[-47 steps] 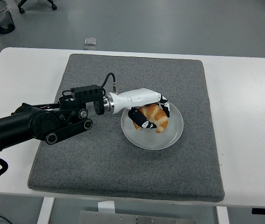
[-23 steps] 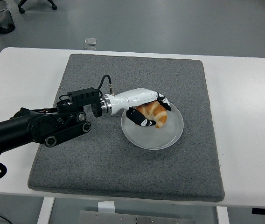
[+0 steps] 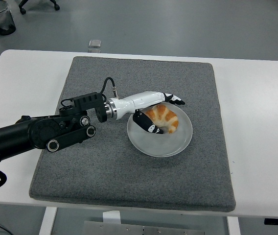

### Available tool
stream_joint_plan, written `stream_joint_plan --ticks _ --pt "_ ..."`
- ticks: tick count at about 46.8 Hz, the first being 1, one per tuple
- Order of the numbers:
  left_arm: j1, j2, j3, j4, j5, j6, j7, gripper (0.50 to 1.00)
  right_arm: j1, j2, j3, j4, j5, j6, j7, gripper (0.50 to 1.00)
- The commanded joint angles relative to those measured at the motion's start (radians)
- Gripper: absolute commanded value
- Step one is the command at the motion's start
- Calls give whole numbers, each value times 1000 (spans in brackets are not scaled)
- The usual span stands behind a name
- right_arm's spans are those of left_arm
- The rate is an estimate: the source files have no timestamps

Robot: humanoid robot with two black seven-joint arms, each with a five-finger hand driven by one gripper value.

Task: Place the bread on the plate

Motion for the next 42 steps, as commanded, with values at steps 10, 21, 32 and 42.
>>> stream_joint_plan --ticks 10,21,32,42 --pt "-91 40 -7 3 -264 -43 0 966 0 0 0 0 0 0 0 938" --pt "-160 109 -13 5 -460 -50 0 986 0 0 0 0 0 0 0 938" --pt "-166 208 -86 6 -686 -122 0 988 0 0 0 0 0 1 0 938" --pt "-163 320 -117 9 -878 -171 0 988 0 0 0 0 0 0 0 938"
